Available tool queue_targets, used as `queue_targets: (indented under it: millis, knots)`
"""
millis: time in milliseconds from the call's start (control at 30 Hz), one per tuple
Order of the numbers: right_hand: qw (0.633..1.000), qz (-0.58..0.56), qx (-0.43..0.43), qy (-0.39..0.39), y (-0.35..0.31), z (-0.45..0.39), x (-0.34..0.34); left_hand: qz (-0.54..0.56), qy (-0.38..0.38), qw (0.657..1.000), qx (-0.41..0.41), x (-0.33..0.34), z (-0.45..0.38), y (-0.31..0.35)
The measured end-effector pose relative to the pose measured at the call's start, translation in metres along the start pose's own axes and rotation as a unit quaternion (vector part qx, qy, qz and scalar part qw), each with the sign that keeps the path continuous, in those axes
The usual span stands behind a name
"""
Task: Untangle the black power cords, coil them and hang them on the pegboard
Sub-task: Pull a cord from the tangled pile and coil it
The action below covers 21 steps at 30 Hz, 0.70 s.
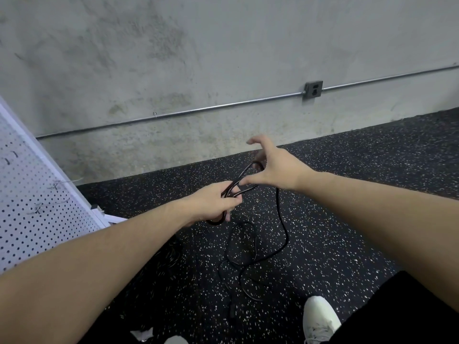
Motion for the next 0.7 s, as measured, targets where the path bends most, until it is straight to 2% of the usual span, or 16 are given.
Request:
queue_targets:
  millis: [100, 167, 233, 300, 367, 433, 500, 567, 700]
  knots:
    - [0.993, -0.021, 0.071, -0.092, 0.013, 0.006, 0.000, 0.124, -0.034, 0.991, -0.025, 0.004, 0.001, -0.004]
    - [0.979, -0.126, 0.092, -0.134, 0.025, 0.013, 0.003, 0.145, -0.013, 0.989, -0.030, -0.002, 0.001, -0.008]
    - [0.961, -0.217, 0.103, -0.136, 0.030, 0.020, 0.005, 0.141, 0.013, 0.990, -0.027, -0.008, -0.002, -0.011]
    - [0.966, -0.227, 0.091, -0.082, 0.031, 0.017, -0.001, 0.146, 0.022, 0.989, -0.029, -0.009, -0.002, -0.009]
    - [0.961, -0.266, 0.077, 0.021, 0.027, 0.009, -0.009, 0.168, 0.015, 0.985, -0.032, -0.007, -0.002, -0.003]
    - [0.935, -0.332, 0.065, 0.109, 0.016, 0.001, -0.012, 0.200, 0.003, 0.979, -0.033, -0.004, -0.001, 0.008]
    - [0.905, -0.386, 0.068, 0.166, 0.008, -0.006, -0.007, 0.219, -0.004, 0.976, -0.020, 0.001, 0.000, 0.017]
    - [0.874, -0.437, 0.102, 0.187, 0.006, -0.010, 0.000, 0.234, 0.002, 0.972, 0.001, 0.003, 0.001, 0.022]
    - [0.850, -0.485, 0.157, 0.134, -0.001, -0.012, 0.011, 0.247, 0.050, 0.967, 0.032, -0.003, 0.002, 0.020]
Point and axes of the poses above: each hand's wrist, its own z-axis away from the middle knuckle, its own x-axis out of the palm, y = z × x, the point moved 5 cm from there along -z, towards the middle knuckle, and after that the axes turned 14 degrees about -x, right-handed, at the moved point
